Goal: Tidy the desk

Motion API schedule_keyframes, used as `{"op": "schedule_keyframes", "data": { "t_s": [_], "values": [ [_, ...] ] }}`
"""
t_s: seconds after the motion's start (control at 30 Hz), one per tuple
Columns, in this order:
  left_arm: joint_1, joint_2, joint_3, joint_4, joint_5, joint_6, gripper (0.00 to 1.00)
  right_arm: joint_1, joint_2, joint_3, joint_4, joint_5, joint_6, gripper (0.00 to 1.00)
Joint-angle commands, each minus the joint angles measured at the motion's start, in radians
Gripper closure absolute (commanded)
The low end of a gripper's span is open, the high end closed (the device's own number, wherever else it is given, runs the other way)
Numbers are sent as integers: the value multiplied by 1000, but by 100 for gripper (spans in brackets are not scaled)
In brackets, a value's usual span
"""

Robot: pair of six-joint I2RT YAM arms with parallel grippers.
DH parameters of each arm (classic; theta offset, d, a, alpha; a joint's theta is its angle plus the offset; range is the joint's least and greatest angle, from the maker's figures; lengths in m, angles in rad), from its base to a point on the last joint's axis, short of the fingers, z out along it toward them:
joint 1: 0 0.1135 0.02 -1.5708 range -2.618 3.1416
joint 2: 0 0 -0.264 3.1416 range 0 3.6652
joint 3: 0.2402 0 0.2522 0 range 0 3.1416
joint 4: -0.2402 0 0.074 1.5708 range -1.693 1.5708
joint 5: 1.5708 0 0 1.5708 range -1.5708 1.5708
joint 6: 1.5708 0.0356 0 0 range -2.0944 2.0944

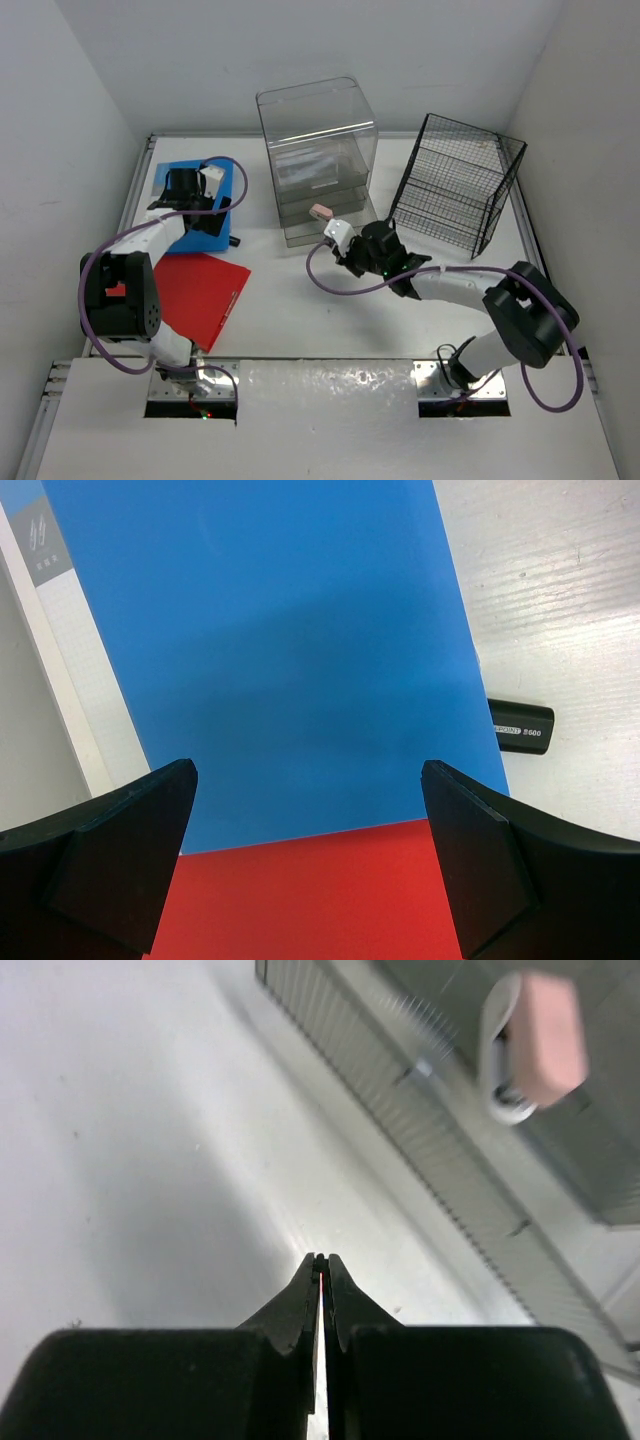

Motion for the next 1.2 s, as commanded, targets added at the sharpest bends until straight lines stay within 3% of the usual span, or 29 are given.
{"op": "schedule_keyframes", "data": {
  "t_s": [0.0, 0.3, 0.8, 1.17],
  "values": [
    [15, -2, 13, 15, 8, 8, 6, 1, 23, -6, 208, -39, 22, 100],
    [13, -5, 13, 12, 6, 12, 6, -52, 218, 144, 254, 86, -20, 100],
    [13, 28, 13, 18, -26, 23, 6, -108, 435, 342, 400, 50, -17, 100],
    [13, 27, 13, -1, -46, 63, 6, -118, 494, 362, 574, 85, 37, 100]
  ]
}}
